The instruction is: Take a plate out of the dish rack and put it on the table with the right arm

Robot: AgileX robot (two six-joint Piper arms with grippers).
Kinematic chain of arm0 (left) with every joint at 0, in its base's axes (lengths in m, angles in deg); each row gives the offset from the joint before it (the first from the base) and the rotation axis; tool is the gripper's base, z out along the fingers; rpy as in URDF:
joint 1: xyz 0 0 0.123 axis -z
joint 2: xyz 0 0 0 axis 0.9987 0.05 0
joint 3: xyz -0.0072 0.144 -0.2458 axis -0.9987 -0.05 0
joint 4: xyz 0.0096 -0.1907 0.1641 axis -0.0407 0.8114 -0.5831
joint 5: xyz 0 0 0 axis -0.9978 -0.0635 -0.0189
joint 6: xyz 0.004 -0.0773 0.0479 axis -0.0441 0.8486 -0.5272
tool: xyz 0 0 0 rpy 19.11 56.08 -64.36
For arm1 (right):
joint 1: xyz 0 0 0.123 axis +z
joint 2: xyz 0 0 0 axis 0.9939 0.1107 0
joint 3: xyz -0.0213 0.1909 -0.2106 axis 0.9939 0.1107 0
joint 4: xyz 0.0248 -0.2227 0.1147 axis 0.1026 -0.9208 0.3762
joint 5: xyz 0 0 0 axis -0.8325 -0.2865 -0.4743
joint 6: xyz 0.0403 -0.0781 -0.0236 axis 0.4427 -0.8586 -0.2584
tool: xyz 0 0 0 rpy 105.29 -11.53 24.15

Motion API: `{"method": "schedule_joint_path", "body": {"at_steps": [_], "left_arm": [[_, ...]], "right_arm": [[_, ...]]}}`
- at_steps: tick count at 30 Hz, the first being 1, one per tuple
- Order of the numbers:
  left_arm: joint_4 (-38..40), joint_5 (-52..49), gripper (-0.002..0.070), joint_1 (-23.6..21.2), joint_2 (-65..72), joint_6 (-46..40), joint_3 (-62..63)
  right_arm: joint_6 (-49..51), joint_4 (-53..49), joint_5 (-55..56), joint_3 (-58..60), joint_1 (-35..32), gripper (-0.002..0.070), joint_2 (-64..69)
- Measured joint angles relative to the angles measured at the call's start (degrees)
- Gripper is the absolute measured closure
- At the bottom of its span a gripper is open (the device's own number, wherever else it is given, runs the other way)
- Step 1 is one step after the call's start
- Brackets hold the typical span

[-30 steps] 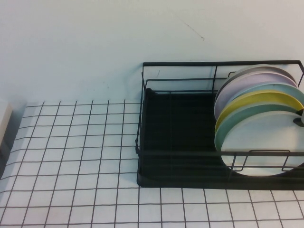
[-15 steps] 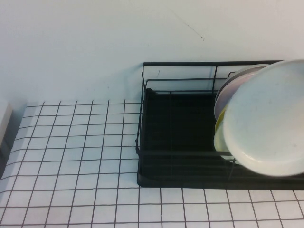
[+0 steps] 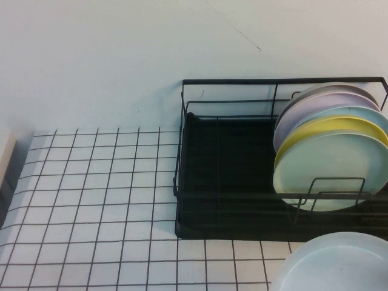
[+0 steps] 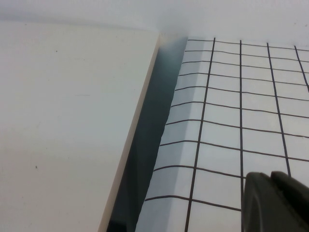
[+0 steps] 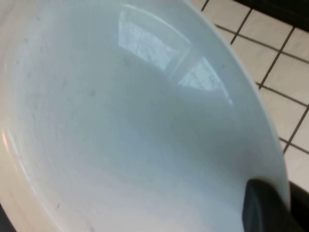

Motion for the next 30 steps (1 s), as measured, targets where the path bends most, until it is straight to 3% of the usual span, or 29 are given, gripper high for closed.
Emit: {"method": "schedule_joint_path", "body": {"at_steps": [8,10,16,19,22,28,30], "left_arm": [[0.0,0.0,0.0678,0.0,0.0,0.0,0.0],[0.0,0.0,0.0678,0.0,0.0,0.0,0.0],[0.0,0.0,0.0678,0.0,0.0,0.0,0.0],[0.0,0.0,0.0678,0.0,0.0,0.0,0.0],[0.0,0.0,0.0678,0.0,0.0,0.0,0.0],[0.0,0.0,0.0679,0.0,0.0,0.0,0.0],[0.0,0.0,0.0678,0.0,0.0,0.0,0.0]], "right_arm": [[-10.4,6.6,13.0,7.6,0.0,0.0633,12.1],[-13.1,8.2,14.9,7.6,0.0,0.0586,15.9],[-20.1,11.3,20.7,7.1,0.0,0.0347,25.2],[-20.1,9.5,19.9,4.4,0.0,0.0312,27.0],[-16.5,6.6,17.0,1.1,0.0,0.0335,26.5],[-12.2,5.1,15.8,-1.8,0.0,0.0603,16.6],[-12.1,5.2,16.1,-1.8,0.0,0.0643,11.0]]}}
